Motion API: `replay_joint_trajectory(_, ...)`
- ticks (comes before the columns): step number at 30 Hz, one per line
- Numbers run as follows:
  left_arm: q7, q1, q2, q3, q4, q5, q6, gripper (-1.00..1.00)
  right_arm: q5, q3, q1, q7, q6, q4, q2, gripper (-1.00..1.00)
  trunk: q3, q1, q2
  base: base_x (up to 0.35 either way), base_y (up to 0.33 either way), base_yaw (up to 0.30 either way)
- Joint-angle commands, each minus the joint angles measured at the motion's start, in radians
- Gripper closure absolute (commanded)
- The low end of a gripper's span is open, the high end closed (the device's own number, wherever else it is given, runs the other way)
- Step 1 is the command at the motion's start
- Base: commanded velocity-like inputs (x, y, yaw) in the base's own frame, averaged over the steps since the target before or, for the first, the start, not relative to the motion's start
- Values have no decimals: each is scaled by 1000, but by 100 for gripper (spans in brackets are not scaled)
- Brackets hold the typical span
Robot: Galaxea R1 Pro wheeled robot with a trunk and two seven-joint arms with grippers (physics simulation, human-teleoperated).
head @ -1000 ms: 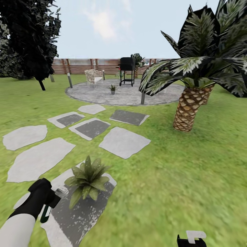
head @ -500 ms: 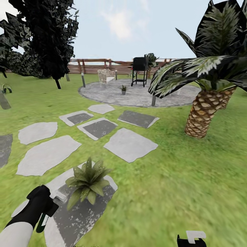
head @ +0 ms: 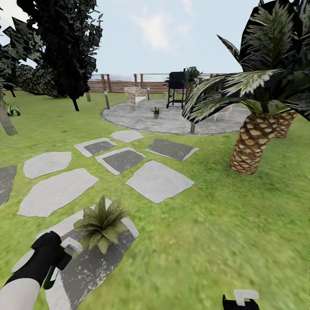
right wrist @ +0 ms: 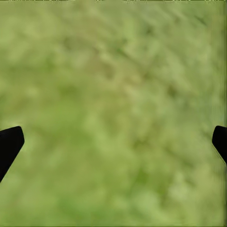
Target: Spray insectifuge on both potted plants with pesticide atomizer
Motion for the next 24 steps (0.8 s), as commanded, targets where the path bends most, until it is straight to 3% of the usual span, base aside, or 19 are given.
replay_joint_trajectory(1, -4, -1, 0, 10, -2, -9, 2, 100, 10, -8, -1, -3, -3, 1, 0, -100, -1, 0, 0, 10, -271, 152)
replay_joint_trajectory(6, 30, -1, -2, 74, -2, -9, 0, 100, 11, -7, -1, -3, -3, 1, 1, -100, -1, 0, 0, -156, -226, 244)
replay_joint_trajectory(9, 35, -1, -10, 73, -2, -9, -1, 100, 10, -7, -1, -3, -3, 1, 1, -100, -1, 0, 0, -144, -205, 276)
replay_joint_trajectory(13, 36, -1, -14, 68, -2, -10, -1, 100, 10, -7, -1, -3, -3, 1, 2, -100, -1, 0, 0, 167, -210, 263)
replay_joint_trajectory(24, 36, -1, -11, 75, -3, -10, -1, 100, 11, -7, -1, -3, -3, 1, 2, -100, -1, 0, 0, 164, -215, 35)
